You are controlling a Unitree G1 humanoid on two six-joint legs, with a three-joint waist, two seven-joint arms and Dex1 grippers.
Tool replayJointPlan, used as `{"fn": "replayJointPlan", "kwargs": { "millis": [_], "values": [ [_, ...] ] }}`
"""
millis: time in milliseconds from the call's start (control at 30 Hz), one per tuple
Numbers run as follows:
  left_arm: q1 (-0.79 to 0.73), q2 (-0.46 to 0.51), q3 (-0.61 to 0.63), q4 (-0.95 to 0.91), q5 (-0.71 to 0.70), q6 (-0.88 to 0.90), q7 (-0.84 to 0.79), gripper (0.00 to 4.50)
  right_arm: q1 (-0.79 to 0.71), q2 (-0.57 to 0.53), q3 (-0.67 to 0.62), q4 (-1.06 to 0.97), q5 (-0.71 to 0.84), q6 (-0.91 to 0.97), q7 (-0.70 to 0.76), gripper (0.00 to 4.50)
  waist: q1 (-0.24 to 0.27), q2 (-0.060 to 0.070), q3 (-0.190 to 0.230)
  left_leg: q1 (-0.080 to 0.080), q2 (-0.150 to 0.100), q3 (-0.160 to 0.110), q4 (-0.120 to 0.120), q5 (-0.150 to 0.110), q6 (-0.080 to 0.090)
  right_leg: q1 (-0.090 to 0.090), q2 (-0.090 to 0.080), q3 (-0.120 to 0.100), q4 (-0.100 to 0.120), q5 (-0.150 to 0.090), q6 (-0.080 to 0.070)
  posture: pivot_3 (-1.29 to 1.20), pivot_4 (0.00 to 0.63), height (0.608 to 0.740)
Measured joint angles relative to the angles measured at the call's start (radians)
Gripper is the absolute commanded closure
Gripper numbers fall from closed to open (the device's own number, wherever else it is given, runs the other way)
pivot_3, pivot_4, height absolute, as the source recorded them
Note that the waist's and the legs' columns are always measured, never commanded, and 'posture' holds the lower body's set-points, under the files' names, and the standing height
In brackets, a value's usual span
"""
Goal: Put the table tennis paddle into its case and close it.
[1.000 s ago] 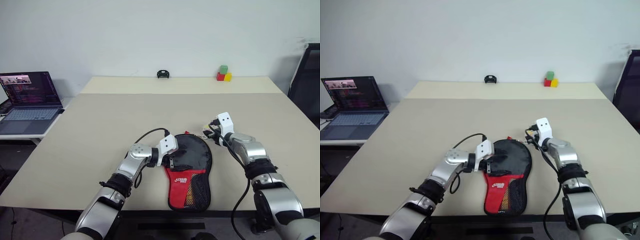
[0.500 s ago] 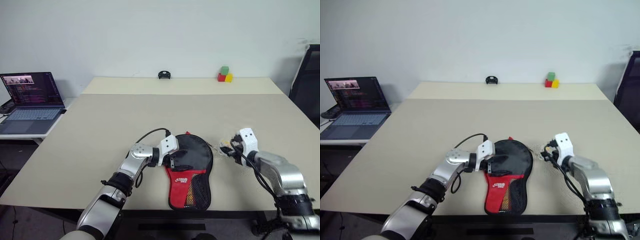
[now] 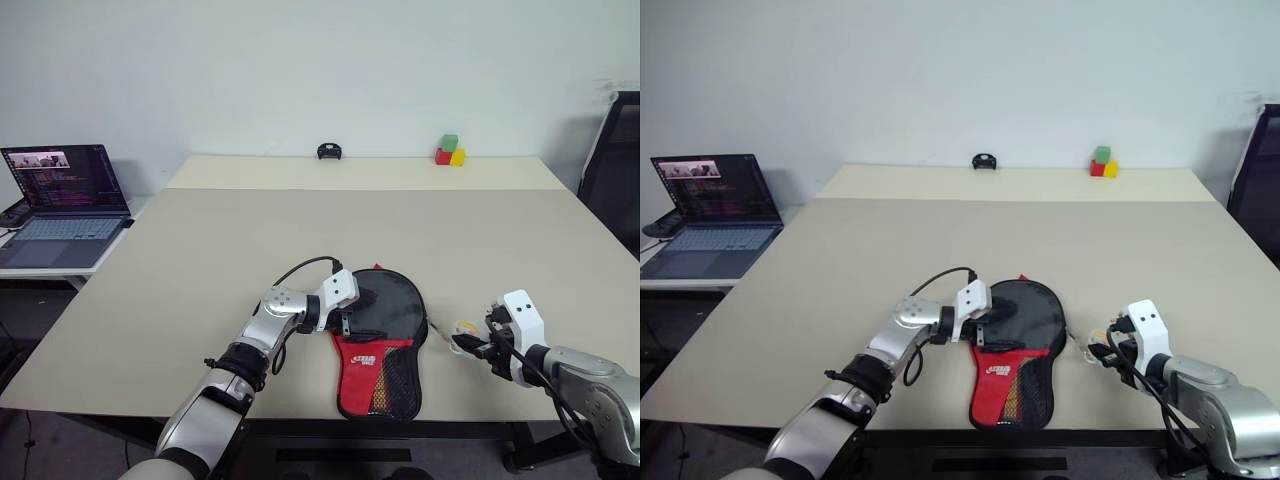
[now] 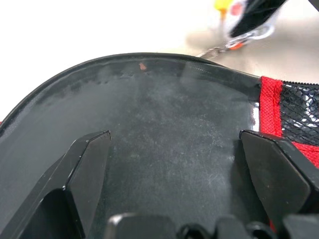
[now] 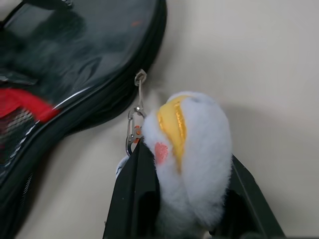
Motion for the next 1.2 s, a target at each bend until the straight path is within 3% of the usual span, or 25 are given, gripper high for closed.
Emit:
{"fn": "replayJointPlan", "kwargs": {
  "millis": [733, 1200],
  "values": [
    [-0.009, -0.042, -0.023, 0.022, 0.012, -0.023, -0.005, 0.00, 0.260, -0.174, -0.024, -0.192, 0.258, 0.034, 0.107, 3.83, 0.026, 0.000, -0.001, -0.002, 0.000, -0.016, -0.003, -0.005, 0.002, 0.015, -0.001, -0.018, -0.029, 0.000, 0.004, 0.00, 0.150, 0.740],
    [-0.010, -0.048, -0.025, 0.025, 0.018, -0.023, -0.001, 0.00, 0.456, -0.237, -0.008, -0.256, 0.372, -0.035, 0.200, 3.83, 0.030, -0.001, -0.001, -0.002, 0.000, -0.020, -0.003, -0.006, 0.001, 0.017, -0.002, -0.023, -0.031, 0.000, 0.004, 0.00, 0.150, 0.740]
  ]
}}
